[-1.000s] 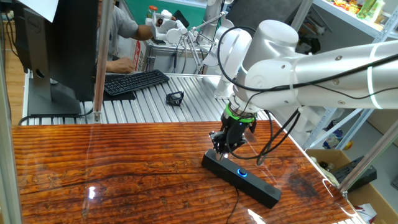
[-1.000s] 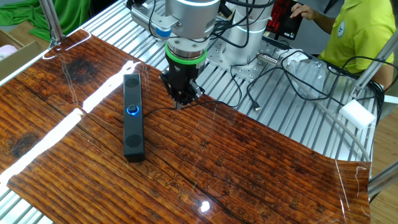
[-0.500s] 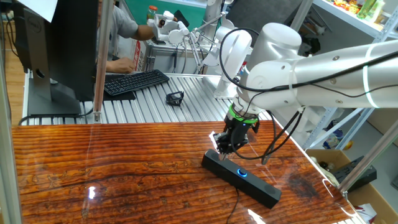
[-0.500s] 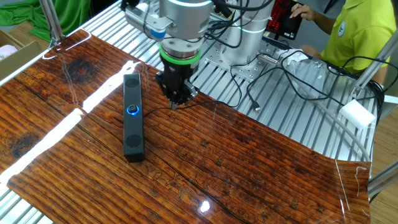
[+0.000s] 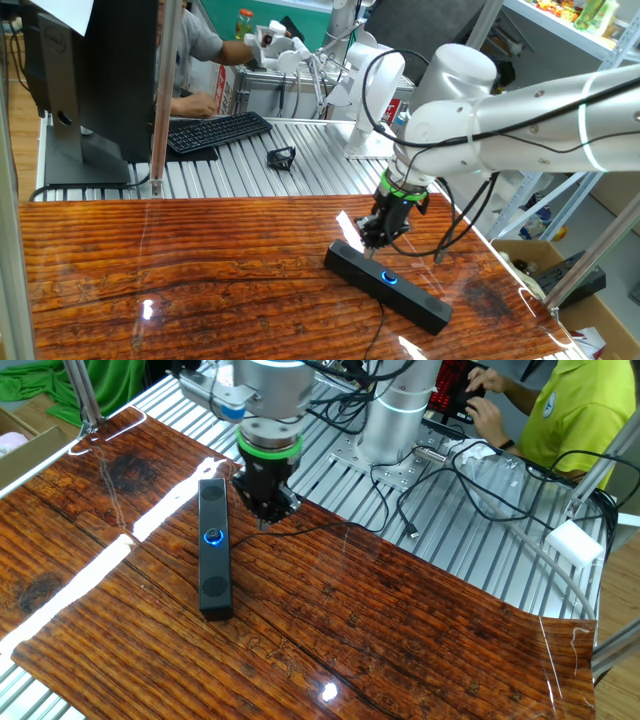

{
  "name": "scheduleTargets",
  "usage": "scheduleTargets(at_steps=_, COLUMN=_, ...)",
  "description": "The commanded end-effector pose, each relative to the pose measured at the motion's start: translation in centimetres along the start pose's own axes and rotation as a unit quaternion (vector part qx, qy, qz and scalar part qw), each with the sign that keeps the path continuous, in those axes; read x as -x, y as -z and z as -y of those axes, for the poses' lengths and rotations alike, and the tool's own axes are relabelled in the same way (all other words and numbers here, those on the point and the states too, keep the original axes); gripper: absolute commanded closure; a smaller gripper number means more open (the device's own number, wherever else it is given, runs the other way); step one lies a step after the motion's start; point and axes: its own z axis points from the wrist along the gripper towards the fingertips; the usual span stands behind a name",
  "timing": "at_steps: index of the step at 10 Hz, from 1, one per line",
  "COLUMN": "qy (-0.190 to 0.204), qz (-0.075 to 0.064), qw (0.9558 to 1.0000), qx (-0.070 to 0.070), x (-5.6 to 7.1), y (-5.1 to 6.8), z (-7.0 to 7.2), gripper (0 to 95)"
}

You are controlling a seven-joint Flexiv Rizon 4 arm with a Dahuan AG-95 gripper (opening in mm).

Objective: Turn the knob to decrease the volume of the speaker

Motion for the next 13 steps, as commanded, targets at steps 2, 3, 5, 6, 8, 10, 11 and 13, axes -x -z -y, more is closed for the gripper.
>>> scheduleTargets(at_steps=2, qy=0.012, qz=0.001, qw=0.9999, qx=0.001, x=-0.1, y=-0.7, z=1.6, gripper=95.0)
scheduleTargets(at_steps=3, qy=0.016, qz=0.001, qw=0.9999, qx=0.002, x=-0.1, y=-0.9, z=2.2, gripper=95.0)
scheduleTargets(at_steps=5, qy=0.013, qz=0.000, qw=0.9999, qx=0.001, x=-0.1, y=-0.9, z=2.3, gripper=95.0)
scheduleTargets(at_steps=6, qy=0.012, qz=0.000, qw=0.9999, qx=0.000, x=-0.1, y=-0.9, z=2.3, gripper=95.0)
scheduleTargets(at_steps=8, qy=0.011, qz=0.001, qw=0.9999, qx=0.000, x=-0.1, y=-0.9, z=2.3, gripper=95.0)
scheduleTargets(at_steps=10, qy=0.005, qz=0.001, qw=1.0000, qx=0.001, x=0.0, y=-0.8, z=2.3, gripper=95.0)
scheduleTargets(at_steps=11, qy=0.003, qz=-0.003, qw=1.0000, qx=-0.001, x=0.0, y=-0.9, z=2.4, gripper=95.0)
scheduleTargets(at_steps=13, qy=-0.004, qz=-0.016, qw=0.9999, qx=0.000, x=0.0, y=-0.9, z=2.4, gripper=95.0)
